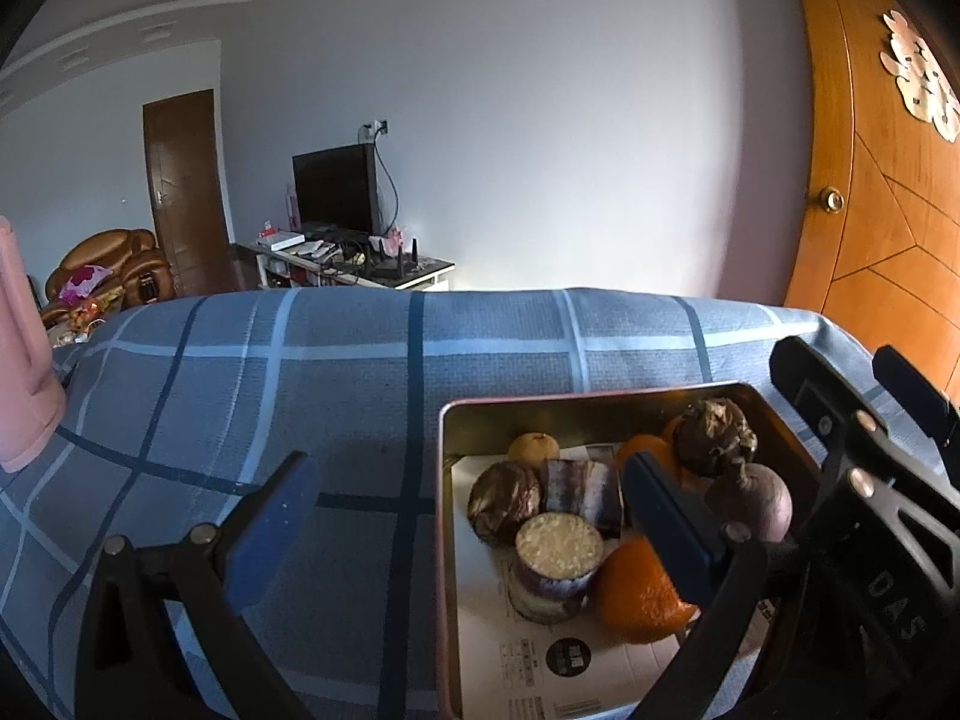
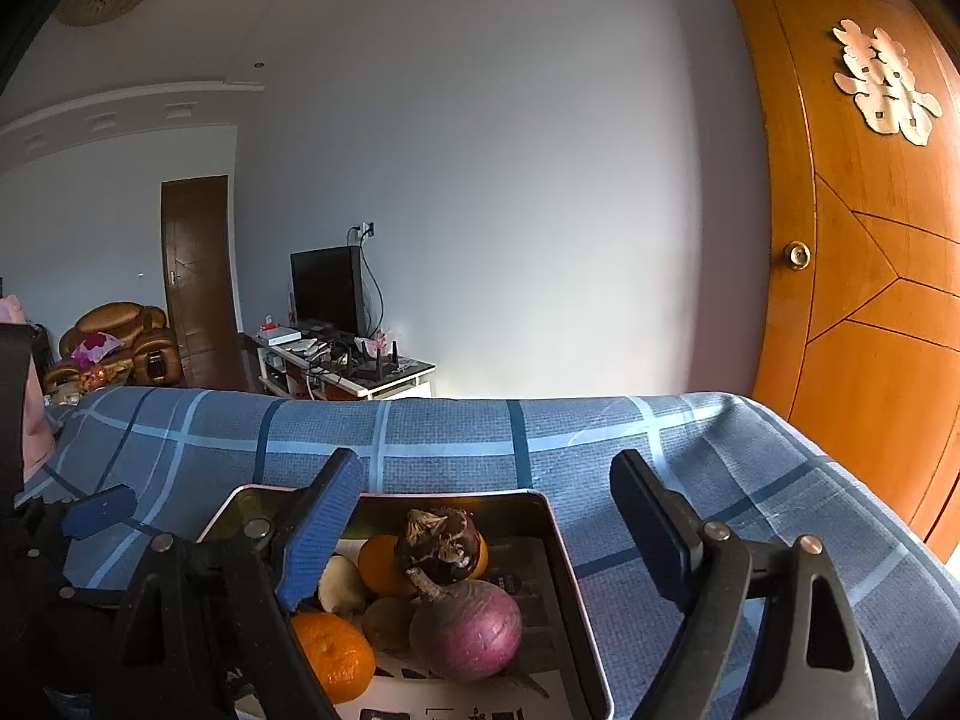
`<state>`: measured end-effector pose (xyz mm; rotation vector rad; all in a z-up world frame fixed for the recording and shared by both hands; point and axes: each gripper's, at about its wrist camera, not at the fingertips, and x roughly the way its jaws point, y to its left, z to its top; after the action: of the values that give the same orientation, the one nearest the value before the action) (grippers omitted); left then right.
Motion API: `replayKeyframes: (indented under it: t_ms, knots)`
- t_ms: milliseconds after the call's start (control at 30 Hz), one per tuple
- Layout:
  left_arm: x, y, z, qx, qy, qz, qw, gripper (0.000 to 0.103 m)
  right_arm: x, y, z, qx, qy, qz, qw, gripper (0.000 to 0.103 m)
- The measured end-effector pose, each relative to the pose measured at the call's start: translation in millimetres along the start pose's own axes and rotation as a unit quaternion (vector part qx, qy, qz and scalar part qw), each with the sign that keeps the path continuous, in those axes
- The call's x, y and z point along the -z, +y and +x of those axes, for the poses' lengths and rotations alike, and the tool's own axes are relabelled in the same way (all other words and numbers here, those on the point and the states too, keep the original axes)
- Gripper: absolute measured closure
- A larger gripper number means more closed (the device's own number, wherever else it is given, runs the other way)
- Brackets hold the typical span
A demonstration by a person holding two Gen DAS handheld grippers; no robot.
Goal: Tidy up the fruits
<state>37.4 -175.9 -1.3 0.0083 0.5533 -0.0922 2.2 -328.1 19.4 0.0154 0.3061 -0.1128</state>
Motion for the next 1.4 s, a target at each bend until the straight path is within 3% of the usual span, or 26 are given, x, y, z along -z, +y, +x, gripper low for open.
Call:
replayKeyframes:
  t_ms: [667,1200,1400]
  knots:
    - [19.8,11.5,-59.3,-0.001,-0.088,0.003,0.9961,0.0,10.5,-11.3,-55.5,0.011,-0.042,0.025,0.999,0.017]
    - [30.4,16.5,-88.0,-0.002,-0.124,0.009,0.9923,0.0,17.8,-6.9,-105.3,0.033,-0.112,0.02,0.993,0.015]
    - [31.3,14.8,-89.1,-0.005,-0.125,0.011,0.9921,0.0,18.0,-3.1,-106.2,0.034,-0.114,0.016,0.993,0.012]
